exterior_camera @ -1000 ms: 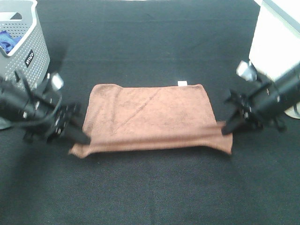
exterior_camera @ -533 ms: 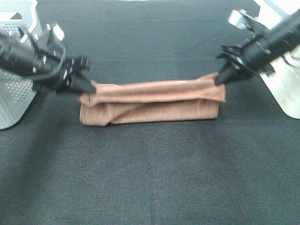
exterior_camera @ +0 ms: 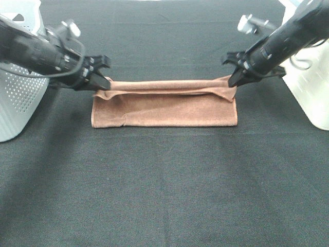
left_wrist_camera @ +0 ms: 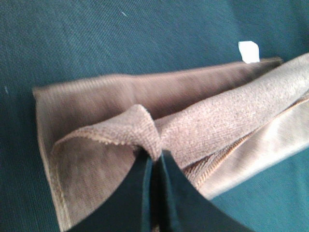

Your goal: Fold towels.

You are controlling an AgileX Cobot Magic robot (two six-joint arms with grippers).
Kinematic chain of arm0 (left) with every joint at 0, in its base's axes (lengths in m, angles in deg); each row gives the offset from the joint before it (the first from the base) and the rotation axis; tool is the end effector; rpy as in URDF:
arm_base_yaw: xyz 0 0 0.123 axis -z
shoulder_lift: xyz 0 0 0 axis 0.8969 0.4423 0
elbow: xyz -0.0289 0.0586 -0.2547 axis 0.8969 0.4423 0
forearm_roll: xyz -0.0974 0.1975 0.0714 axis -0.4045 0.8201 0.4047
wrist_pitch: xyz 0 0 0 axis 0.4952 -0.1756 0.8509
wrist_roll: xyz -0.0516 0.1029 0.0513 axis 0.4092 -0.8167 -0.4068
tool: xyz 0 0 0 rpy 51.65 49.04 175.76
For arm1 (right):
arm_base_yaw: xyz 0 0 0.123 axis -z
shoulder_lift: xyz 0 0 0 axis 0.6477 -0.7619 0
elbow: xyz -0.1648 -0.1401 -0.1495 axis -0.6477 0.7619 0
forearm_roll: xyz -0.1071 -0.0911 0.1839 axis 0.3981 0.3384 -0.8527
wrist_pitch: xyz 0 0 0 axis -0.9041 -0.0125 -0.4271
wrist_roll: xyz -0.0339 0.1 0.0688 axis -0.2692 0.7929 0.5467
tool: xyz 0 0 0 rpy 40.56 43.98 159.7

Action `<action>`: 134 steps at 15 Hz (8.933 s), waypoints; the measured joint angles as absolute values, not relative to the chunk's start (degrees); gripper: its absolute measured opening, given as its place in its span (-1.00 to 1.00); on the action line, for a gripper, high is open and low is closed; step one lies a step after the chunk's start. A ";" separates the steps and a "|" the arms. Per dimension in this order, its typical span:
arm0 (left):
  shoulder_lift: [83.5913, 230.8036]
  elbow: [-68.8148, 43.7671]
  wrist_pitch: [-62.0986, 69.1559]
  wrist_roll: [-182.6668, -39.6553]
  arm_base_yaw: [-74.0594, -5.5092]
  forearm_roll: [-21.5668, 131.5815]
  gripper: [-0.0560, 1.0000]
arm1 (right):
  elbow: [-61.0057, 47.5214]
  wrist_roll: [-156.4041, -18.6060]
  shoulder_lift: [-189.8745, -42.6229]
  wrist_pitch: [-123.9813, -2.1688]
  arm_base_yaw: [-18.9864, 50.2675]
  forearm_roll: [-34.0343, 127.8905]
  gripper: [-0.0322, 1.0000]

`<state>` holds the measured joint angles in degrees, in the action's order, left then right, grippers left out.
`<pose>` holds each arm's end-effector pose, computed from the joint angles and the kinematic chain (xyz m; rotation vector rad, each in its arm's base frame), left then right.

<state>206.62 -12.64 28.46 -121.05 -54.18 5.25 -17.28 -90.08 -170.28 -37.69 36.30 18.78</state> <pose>0.4242 -0.1266 0.1096 0.0523 2.4969 -0.7412 0.4508 0.0743 0.1033 -0.0852 2.6165 0.5049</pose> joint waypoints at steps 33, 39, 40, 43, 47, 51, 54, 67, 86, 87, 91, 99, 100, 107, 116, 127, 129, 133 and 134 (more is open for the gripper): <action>211.67 -36.07 47.60 -82.37 -55.04 40.55 -0.84 | -18.83 -72.32 -168.56 -29.33 36.36 38.15 0.73; 209.72 -44.72 58.49 -76.07 -52.80 43.30 -0.84 | -18.83 -72.32 -168.56 -29.16 36.36 38.15 0.73; 210.06 -44.95 58.26 -76.07 -50.86 41.58 -0.84 | -18.83 -72.32 -168.56 -29.16 36.36 38.15 0.73; 214.82 -45.69 51.67 -76.01 -44.78 35.16 -0.84 | -18.83 -72.32 -168.56 -29.16 36.36 38.09 0.73; 225.13 -54.35 49.32 -75.73 -39.17 29.37 -0.84 | -18.83 -72.32 -168.56 -29.16 36.36 38.09 0.73; 228.86 -58.07 48.35 -71.43 -36.47 28.91 -0.19 | -18.83 -72.32 -168.56 -29.16 36.36 38.09 0.73; 228.97 -58.13 43.99 -71.09 -36.19 23.47 0.29 | -18.83 -72.32 -168.56 -29.16 36.36 38.03 0.73; 224.79 -58.41 49.55 -92.00 -51.83 20.49 0.35 | -19.00 -102.57 -174.69 -13.17 30.17 -15.94 0.73; 223.47 -58.47 57.63 -92.23 -52.06 20.32 0.35 | -19.00 -98.45 -173.89 -20.90 37.73 1.82 0.73; 222.61 -58.87 58.49 -92.34 -52.06 20.32 0.36 | -19.00 -97.13 -171.77 -21.02 37.73 4.29 0.73; 214.53 -59.10 64.68 -92.57 -52.17 28.51 0.35 | -19.00 -86.59 -160.20 -14.54 37.73 14.54 0.73; 192.24 -48.16 68.97 -85.07 -49.94 52.63 0.36 | -15.90 -78.79 -142.43 -3.37 37.73 26.52 0.73; 187.95 -42.72 68.97 -83.86 -49.19 55.33 0.36 | -13.21 -78.22 -139.45 -3.26 37.73 28.24 0.73; 156.89 -4.10 68.97 -79.16 -48.51 61.23 0.36 | 17.96 -77.94 -113.33 -11.74 37.73 35.00 0.73; 118.27 33.43 64.22 -80.88 -48.51 61.57 0.36 | 41.51 -74.90 -81.87 -11.34 37.73 43.99 0.73; 105.04 38.30 60.26 -89.48 -48.51 60.60 0.36 | 44.14 -78.34 -59.64 -10.94 37.73 44.45 0.73; 105.04 38.30 60.26 -90.22 -48.51 59.97 0.36 | 44.14 -78.34 -59.64 -10.94 37.73 44.45 0.73; 105.04 38.30 60.26 -91.37 -48.51 58.94 0.36 | 44.14 -78.34 -59.64 -10.94 37.73 44.45 0.73; 105.04 38.30 60.26 -91.37 -48.51 58.94 0.36 | 44.14 -78.34 -59.64 -10.94 37.73 44.45 0.73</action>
<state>105.04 38.30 60.26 -91.37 -48.51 58.94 44.14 -78.34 -59.64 -10.94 37.73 44.45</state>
